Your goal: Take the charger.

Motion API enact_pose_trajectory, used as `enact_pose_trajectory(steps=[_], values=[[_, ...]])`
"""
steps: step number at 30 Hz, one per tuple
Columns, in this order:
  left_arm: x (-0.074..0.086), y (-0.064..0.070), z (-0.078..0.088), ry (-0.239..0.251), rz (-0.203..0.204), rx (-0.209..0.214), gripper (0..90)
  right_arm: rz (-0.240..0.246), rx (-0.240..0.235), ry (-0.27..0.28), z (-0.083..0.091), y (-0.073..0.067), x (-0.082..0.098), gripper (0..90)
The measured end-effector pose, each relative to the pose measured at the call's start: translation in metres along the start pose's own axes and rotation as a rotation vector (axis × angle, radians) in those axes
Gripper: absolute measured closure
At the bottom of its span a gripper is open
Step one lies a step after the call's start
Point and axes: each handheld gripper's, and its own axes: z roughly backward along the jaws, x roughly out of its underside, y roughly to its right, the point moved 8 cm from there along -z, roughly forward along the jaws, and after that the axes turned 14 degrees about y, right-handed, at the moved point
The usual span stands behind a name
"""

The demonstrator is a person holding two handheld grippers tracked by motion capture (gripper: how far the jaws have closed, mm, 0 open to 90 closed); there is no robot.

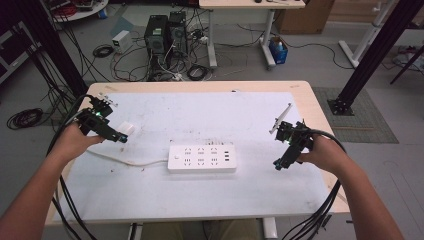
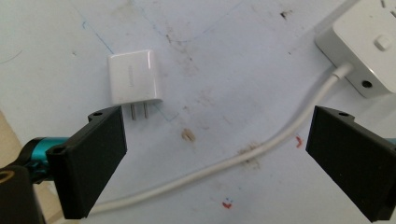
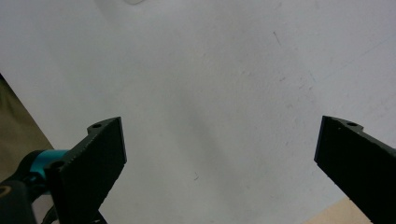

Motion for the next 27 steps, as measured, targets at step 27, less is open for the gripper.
enact_pose_trajectory(steps=[27], values=[[0.01, -0.056, -0.074, -0.048, 0.128, 0.006, 5.1, -0.046, 0.03, 0.009, 0.0, 0.007, -0.005, 1.5]])
